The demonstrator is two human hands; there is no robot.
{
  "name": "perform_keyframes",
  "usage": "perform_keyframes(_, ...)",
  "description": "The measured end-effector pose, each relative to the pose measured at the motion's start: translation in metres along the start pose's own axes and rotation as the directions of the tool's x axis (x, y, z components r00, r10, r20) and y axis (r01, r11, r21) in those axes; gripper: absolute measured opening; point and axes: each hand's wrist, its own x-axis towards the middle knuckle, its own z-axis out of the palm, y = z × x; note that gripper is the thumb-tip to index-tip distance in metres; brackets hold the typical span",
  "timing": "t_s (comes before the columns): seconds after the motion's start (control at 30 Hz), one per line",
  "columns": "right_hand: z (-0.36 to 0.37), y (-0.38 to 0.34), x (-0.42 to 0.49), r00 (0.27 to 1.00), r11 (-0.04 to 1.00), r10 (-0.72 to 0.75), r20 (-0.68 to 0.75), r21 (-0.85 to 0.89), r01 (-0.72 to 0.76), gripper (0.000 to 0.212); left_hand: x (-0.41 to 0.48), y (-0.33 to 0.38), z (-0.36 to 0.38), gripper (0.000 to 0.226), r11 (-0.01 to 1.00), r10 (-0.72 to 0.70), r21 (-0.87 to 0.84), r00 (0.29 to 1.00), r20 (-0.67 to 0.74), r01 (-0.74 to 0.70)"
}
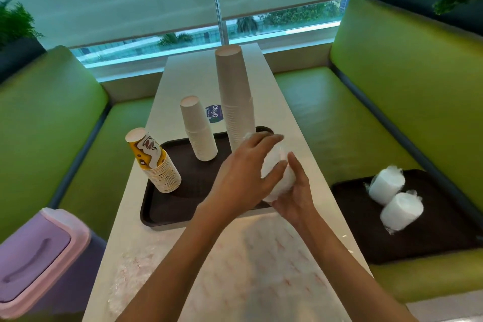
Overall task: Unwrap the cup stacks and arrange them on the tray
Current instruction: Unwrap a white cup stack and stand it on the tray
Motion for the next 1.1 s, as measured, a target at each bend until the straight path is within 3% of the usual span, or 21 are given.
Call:
perform_keyframes(0.07,0.003,-0.001,-0.002,1.0,1.0,0.009,0.017,-0.017,-0.009,0.108,-0.003,-0.013,0.003,0.06,0.992,-0.114,0.074,0.989,0.093,0.107)
perform_keyframes(0.13,0.002,-0.002,-0.003,0.999,1.0,0.007,0.037,-0.03,-0.006,0.109,-0.007,-0.025,0.006,0.068,0.984,-0.172,0.076,0.974,0.146,0.162)
perform_keyframes(0.33,0.001,0.002,-0.005,0.999,0.997,0.028,0.041,-0.077,-0.025,0.111,-0.018,-0.039,0.016,0.084,0.945,-0.259,-0.157,0.949,0.182,0.288)
perform_keyframes(0.43,0.002,0.004,-0.008,0.998,0.992,0.045,0.044,-0.117,-0.039,0.101,-0.023,-0.042,0.019,0.081,0.906,-0.271,-0.291,0.949,0.163,0.309)
perform_keyframes(0.57,0.003,0.004,-0.011,0.999,0.976,0.043,0.001,-0.213,-0.041,0.055,-0.026,-0.049,0.025,0.075,0.833,-0.277,-0.448,0.946,0.17,0.324)
perform_keyframes(0.77,0.003,0.004,-0.011,0.996,0.963,0.042,-0.075,-0.263,-0.061,0.077,-0.026,-0.052,0.028,0.068,0.775,-0.285,-0.537,0.943,0.172,0.333)
perform_keyframes(0.97,0.003,0.002,-0.011,0.995,0.947,0.05,-0.089,-0.313,-0.076,0.069,-0.027,-0.057,0.034,0.072,0.732,-0.314,-0.577,0.931,0.186,0.362)
perform_keyframes(1.1,0.002,0.002,-0.01,0.992,0.94,0.049,-0.114,-0.332,-0.084,0.065,-0.027,-0.059,0.037,0.064,0.712,-0.334,-0.597,0.926,0.173,0.369)
